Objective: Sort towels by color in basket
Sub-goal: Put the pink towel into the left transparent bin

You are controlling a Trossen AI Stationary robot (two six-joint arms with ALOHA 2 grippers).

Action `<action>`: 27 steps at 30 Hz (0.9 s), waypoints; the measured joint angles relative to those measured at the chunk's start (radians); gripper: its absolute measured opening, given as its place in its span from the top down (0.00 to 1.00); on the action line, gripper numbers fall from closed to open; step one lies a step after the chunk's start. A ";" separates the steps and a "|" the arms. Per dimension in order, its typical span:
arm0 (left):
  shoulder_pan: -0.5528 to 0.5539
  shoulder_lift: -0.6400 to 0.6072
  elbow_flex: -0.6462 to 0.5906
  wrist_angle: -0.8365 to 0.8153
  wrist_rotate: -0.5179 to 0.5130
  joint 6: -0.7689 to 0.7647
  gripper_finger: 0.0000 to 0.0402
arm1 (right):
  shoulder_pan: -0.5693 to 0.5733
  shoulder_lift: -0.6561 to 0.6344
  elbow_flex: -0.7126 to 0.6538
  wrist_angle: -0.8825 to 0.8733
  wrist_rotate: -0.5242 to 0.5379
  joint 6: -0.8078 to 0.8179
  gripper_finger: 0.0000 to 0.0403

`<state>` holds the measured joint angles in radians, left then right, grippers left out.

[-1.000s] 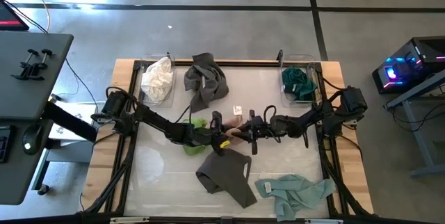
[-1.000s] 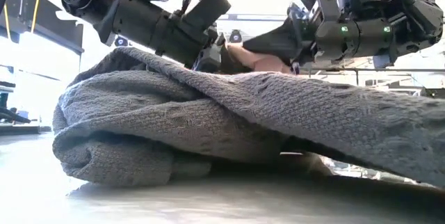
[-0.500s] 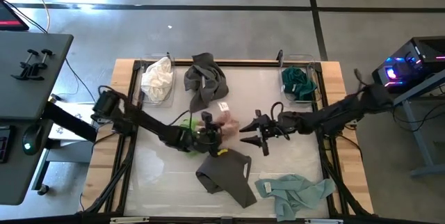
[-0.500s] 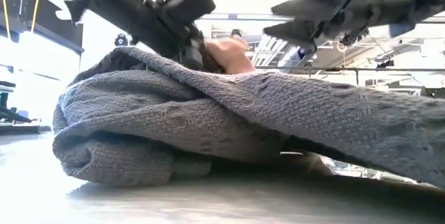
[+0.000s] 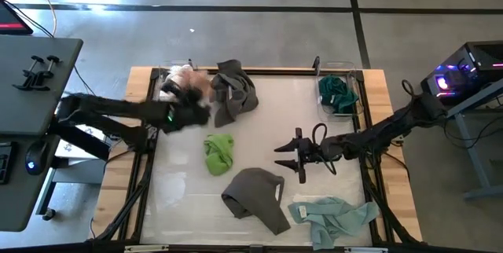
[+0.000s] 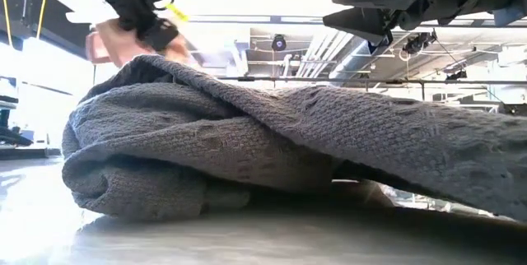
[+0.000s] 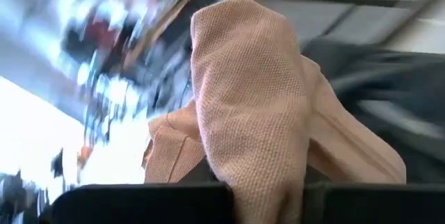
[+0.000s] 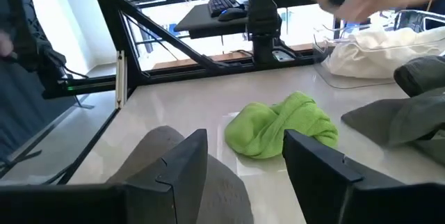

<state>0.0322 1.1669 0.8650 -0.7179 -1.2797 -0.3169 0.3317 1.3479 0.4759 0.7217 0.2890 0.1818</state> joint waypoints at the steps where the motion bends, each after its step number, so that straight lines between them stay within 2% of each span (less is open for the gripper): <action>1: 0.059 -0.030 0.000 -0.037 0.020 -0.036 0.98 | 0.000 0.000 0.000 0.000 0.000 0.000 0.54; 4: 0.227 -0.086 -0.010 -0.061 0.113 -0.087 0.98 | 0.000 0.000 0.000 0.004 0.000 -0.002 0.54; 7: 0.374 -0.101 -0.052 -0.011 0.213 -0.071 0.98 | -0.003 0.000 0.000 0.008 0.000 -0.004 0.54; 13: 0.575 -0.073 -0.207 0.243 0.364 0.025 0.98 | -0.004 0.000 0.000 0.008 0.000 0.000 0.54; 18: 0.642 -0.044 -0.280 0.383 0.452 0.058 0.94 | -0.004 0.000 0.000 0.008 0.000 0.000 0.54; 23: 0.671 -0.029 -0.283 0.372 0.498 0.082 0.84 | -0.004 0.000 0.000 0.008 0.000 0.000 0.54; 27: 0.685 -0.036 -0.276 0.345 0.607 0.093 0.72 | -0.004 0.001 0.000 0.007 0.000 0.000 0.54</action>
<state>0.7173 1.1314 0.5887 -0.3730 -0.6731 -0.2238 0.3279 1.3486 0.4759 0.7289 0.2893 0.1822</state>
